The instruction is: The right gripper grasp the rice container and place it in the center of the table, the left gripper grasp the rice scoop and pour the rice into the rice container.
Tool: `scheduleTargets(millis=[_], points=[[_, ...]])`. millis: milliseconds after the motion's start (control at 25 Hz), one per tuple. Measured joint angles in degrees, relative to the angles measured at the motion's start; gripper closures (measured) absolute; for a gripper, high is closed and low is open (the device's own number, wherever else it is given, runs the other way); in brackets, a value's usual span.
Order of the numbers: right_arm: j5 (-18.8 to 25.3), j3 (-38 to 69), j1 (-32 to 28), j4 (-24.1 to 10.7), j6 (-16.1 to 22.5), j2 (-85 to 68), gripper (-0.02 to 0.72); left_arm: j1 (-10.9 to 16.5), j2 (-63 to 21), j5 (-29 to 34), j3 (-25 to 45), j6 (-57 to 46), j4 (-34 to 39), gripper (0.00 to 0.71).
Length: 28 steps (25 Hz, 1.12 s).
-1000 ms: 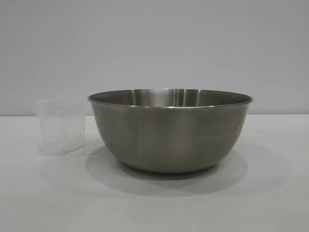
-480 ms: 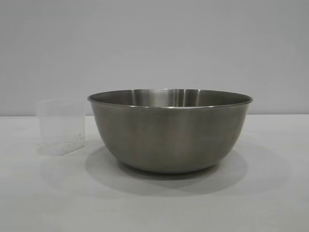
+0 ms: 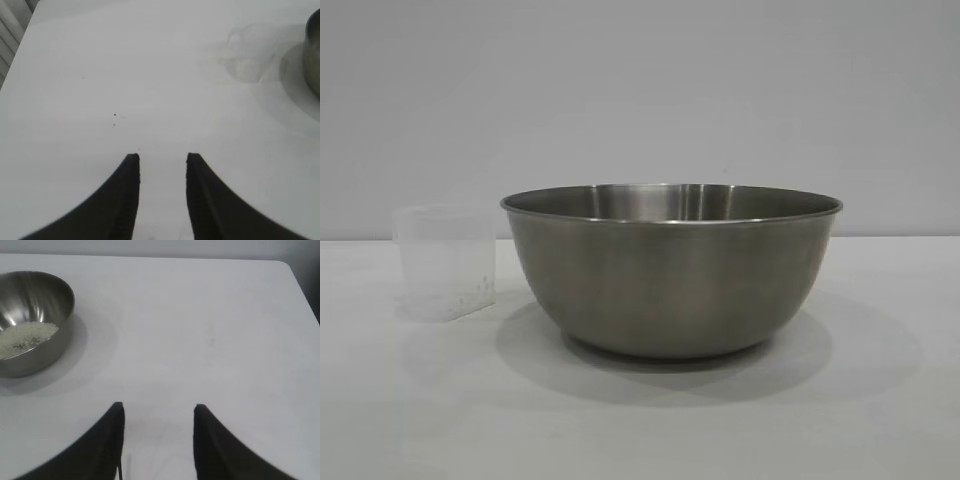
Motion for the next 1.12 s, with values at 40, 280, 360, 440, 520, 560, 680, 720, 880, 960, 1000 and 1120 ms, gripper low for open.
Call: scheduleTargets(millis=[40, 280, 360, 440, 520, 560, 680, 720, 880, 960, 1000, 1120], points=[[0.0, 0.0, 0.0, 0.0, 0.0, 0.0, 0.426, 0.0, 0.0, 0.0, 0.0, 0.0, 0.0, 0.525], [0.0, 0.0, 0.0, 0.0, 0.0, 0.0, 0.426, 0.0, 0.0, 0.0, 0.0, 0.0, 0.0, 0.525], [0.0, 0.0, 0.0, 0.0, 0.0, 0.0, 0.426, 0.0, 0.0, -0.03, 0.0, 0.0, 0.05, 0.525], [-0.09, 0.0, -0.3, 0.0, 0.0, 0.0, 0.426, 0.0, 0.0, -0.13, 0.0, 0.0, 0.05, 0.525], [-0.09, 0.0, -1.84, 0.0, 0.0, 0.0, 0.426, 0.0, 0.0, -0.13, 0.0, 0.0, 0.05, 0.525], [-0.09, 0.0, -2.95, 0.0, 0.0, 0.0, 0.426, 0.0, 0.0, -0.13, 0.0, 0.0, 0.05, 0.525], [-0.09, 0.0, -5.12, 0.0, 0.0, 0.0, 0.426, 0.0, 0.0, -0.13, 0.0, 0.0, 0.05, 0.525], [-0.09, 0.0, -5.23, 0.0, 0.0, 0.0, 0.426, 0.4, 0.0, -0.13, 0.0, 0.0, 0.05, 0.525], [-0.09, 0.0, -5.36, 0.0, 0.0, 0.0, 0.426, 0.93, 0.0, -0.13, 0.0, 0.0, 0.05, 0.525], [-0.09, 0.0, -5.36, 0.0, 0.0, 0.0, 0.426, 0.93, 0.0, -0.13, 0.0, 0.0, 0.05, 0.525], [-0.09, 0.0, -5.36, 0.0, 0.0, 0.0, 0.426, 0.93, 0.0, -0.13, 0.0, 0.0, 0.05, 0.525], [-0.09, 0.0, -5.36, 0.0, 0.0, 0.0, 0.426, 1.03, 0.0, -0.13, 0.0, 0.0, 0.05, 0.525]])
